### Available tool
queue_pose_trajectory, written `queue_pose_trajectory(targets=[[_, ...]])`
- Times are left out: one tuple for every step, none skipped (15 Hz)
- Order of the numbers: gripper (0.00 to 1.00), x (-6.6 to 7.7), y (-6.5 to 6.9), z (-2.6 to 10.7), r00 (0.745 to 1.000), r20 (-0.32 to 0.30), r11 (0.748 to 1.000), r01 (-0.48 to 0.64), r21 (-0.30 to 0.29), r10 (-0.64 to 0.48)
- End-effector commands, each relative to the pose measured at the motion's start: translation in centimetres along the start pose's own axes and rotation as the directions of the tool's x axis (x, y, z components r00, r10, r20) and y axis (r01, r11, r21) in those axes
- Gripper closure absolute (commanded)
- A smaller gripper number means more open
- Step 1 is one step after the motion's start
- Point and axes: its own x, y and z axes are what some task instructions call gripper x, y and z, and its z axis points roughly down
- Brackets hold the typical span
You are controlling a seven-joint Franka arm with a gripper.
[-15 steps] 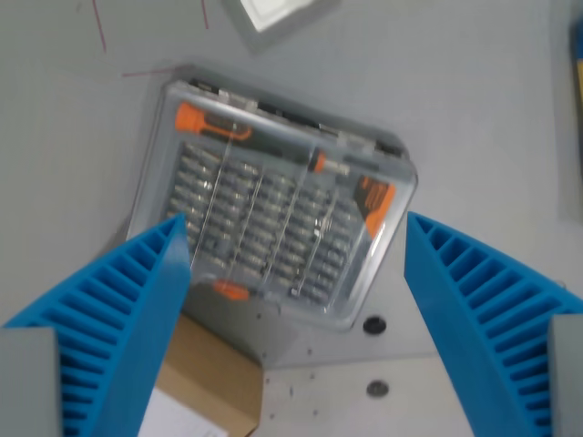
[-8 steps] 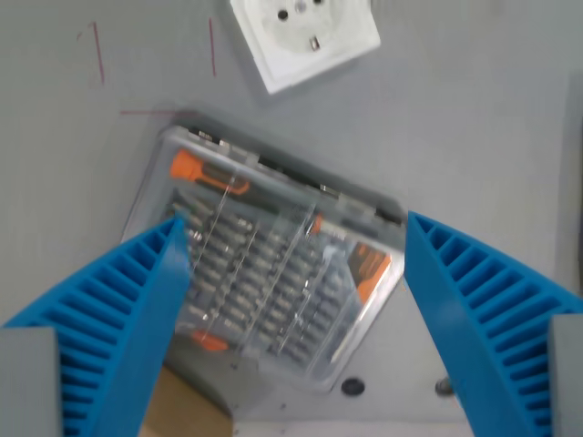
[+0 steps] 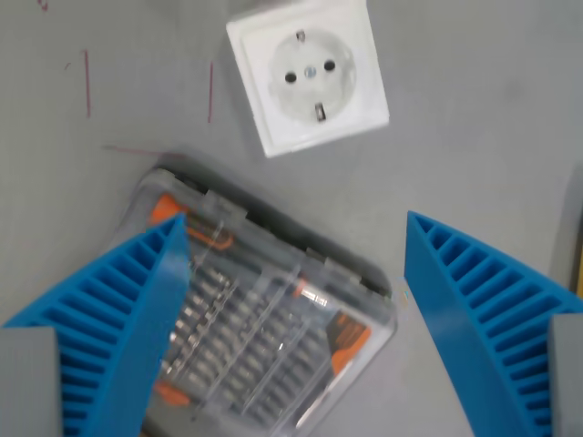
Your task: Move above the white socket
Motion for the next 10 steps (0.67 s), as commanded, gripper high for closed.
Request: queue_pose_trajectory(targets=[[0.00, 1.7, 0.3, 1.0, 0.982, 0.028, 0.982, 0.186, -0.030, -0.185], [0.00, 2.0, 0.4, 1.3, 0.981, 0.031, 0.981, 0.193, -0.030, -0.192], [0.00, 2.3, 0.5, 1.6, 0.979, 0.031, 0.979, 0.201, -0.028, -0.200], [0.00, 2.6, 0.5, 2.0, 0.978, 0.033, 0.978, 0.205, -0.029, -0.204], [0.00, 2.8, 0.6, 2.2, 0.978, 0.032, 0.978, 0.207, -0.028, -0.207], [0.00, 3.0, 0.7, 2.5, 0.977, 0.031, 0.977, 0.213, -0.028, -0.212], [0.00, 3.2, 0.7, 2.8, 0.977, 0.027, 0.976, 0.214, -0.029, -0.213], [0.00, 3.4, 0.8, 3.0, 0.976, 0.025, 0.976, 0.216, -0.030, -0.215], [0.00, 3.6, 0.9, 3.2, 0.976, 0.022, 0.975, 0.219, -0.031, -0.218], [0.00, 3.7, 0.9, 3.4, 0.975, 0.020, 0.974, 0.222, -0.032, -0.222]])
